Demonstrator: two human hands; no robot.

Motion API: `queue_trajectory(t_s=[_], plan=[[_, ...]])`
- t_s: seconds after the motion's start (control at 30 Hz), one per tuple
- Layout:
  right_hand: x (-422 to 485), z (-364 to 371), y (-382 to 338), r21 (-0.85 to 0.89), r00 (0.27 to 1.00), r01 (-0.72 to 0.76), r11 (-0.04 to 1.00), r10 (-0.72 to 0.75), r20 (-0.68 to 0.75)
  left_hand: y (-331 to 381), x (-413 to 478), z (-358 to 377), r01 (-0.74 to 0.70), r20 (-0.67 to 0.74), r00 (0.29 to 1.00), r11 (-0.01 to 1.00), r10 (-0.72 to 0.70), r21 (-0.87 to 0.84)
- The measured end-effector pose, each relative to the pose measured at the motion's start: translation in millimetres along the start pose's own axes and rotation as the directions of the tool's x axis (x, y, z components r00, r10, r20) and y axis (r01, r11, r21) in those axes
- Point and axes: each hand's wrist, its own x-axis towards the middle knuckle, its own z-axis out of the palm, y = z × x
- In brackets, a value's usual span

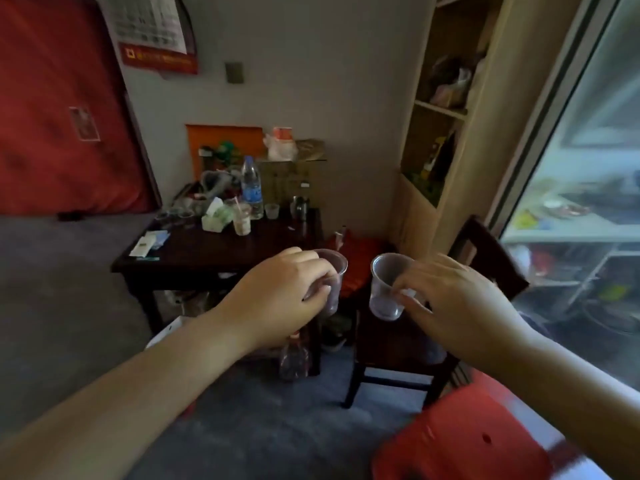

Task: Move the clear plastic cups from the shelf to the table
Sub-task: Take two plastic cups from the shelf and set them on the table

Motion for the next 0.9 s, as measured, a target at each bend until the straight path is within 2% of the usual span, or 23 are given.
queue_trajectory(t_s=[0.1,0.37,0.57,0.77,0.9], plan=[[40.6,25.0,34.8,0.012,0.998,0.015,1.0,-0.015,0.053,-35.1,30.9,20.1,0.084,0.011,0.996,0.996,-0.084,0.0],[144.9,103.5,103.6,0.142,0.991,0.059,0.988,-0.076,0.114,-122.2,88.6,69.9,0.197,0.031,0.98,0.98,-0.198,0.034],[230.2,180.9,95.3,0.179,0.966,0.154,0.972,-0.186,0.178,-208.3,84.1,67.6,0.34,0.012,0.939,0.936,-0.343,0.094],[311.3,236.0,73.4,0.125,0.959,0.216,0.969,-0.234,0.162,-302.3,106.1,71.2,0.357,0.014,0.933,0.931,-0.359,0.075],[358.3,272.4,75.5,0.167,0.972,0.109,0.98,-0.14,0.188,-374.3,136.3,87.1,0.325,0.094,0.94,0.945,-0.328,0.047]])
